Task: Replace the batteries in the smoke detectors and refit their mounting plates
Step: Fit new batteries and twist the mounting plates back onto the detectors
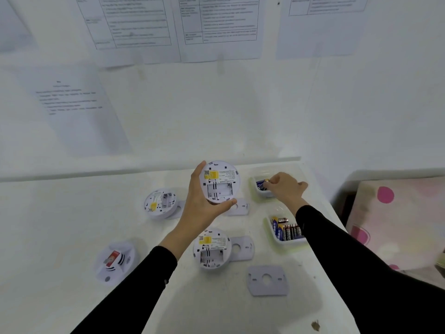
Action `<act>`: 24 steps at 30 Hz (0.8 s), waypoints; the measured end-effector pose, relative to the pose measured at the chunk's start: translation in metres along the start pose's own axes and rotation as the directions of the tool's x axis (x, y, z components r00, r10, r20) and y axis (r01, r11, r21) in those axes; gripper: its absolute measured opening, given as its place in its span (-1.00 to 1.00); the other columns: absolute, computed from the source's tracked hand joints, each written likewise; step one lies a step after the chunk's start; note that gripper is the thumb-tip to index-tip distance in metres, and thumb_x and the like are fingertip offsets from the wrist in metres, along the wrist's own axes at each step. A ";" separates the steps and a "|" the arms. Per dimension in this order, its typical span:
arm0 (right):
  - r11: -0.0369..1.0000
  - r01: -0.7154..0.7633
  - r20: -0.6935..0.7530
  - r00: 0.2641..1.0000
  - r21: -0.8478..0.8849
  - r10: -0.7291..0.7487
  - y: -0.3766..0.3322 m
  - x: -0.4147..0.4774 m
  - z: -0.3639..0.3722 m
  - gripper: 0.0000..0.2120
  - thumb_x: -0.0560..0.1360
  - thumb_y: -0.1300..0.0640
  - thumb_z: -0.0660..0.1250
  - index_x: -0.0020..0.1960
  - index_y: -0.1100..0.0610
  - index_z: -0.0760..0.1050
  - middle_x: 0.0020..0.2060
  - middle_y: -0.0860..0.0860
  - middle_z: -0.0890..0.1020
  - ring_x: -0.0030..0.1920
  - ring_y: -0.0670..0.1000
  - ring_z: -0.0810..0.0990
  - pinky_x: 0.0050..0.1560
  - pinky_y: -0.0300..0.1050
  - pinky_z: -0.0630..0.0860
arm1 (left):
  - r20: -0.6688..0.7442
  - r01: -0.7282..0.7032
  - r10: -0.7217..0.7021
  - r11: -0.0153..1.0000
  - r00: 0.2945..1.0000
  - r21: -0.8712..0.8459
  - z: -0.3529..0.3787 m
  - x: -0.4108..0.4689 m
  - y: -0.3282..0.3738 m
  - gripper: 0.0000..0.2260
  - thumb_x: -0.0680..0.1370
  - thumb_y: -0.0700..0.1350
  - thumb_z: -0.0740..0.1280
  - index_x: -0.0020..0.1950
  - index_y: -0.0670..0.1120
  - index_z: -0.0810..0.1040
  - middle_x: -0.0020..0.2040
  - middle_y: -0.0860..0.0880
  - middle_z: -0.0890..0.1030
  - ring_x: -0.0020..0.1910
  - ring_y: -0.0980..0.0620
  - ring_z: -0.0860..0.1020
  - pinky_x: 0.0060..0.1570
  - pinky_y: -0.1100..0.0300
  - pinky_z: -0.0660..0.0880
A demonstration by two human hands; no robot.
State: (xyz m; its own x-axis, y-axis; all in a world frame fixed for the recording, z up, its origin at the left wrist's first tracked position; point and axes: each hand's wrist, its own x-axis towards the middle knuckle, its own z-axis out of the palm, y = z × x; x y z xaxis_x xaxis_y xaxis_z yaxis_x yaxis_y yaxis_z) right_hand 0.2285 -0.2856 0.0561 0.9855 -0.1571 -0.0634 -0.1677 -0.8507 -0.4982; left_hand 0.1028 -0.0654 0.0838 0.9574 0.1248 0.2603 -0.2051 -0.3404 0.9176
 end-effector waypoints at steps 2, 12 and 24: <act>0.976 0.033 -0.095 0.995 0.216 -0.013 -0.005 -0.012 -0.006 -0.89 0.46 -0.03 0.35 -0.12 -0.03 0.46 -0.23 -0.15 0.57 -0.10 -0.03 0.54 0.20 -0.01 0.18 | 0.003 0.000 0.000 1.000 1.000 -0.015 -0.001 0.000 0.000 -0.02 0.30 -0.09 0.65 0.54 0.16 0.12 0.47 0.06 0.32 0.42 0.13 0.35 0.39 0.01 0.43; 0.499 0.321 -0.203 0.939 0.805 -0.278 -0.050 -0.120 -0.034 -0.91 0.45 0.06 0.48 -0.14 -0.02 0.56 -0.12 -0.14 0.67 -0.10 -0.09 0.59 -0.04 -0.27 0.43 | 0.016 0.024 -0.022 0.996 1.000 -0.086 0.006 0.004 -0.001 -0.02 0.24 -0.11 0.68 0.50 0.16 0.17 0.36 0.17 0.41 0.30 0.27 0.46 0.25 0.23 0.50; 0.639 0.566 -0.311 0.823 0.521 -0.475 -0.040 -0.093 -0.019 -0.93 0.42 0.03 0.49 -0.10 -0.04 0.64 -0.05 -0.14 0.57 0.05 -0.09 0.41 0.10 -0.17 0.36 | 0.000 0.021 -0.021 0.988 1.000 -0.155 0.029 0.015 0.003 -0.08 0.32 -0.33 0.60 0.51 0.02 0.14 0.32 0.09 0.46 0.24 0.18 0.55 0.17 0.21 0.54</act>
State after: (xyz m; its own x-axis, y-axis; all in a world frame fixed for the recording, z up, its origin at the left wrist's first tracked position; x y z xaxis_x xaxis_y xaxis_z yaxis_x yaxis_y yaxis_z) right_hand 0.1435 -0.2467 0.0985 0.8833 0.1183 0.4536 0.4630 -0.3708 -0.8051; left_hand 0.1224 -0.0915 0.0812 0.9615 0.1321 0.2409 -0.2140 -0.1893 0.9583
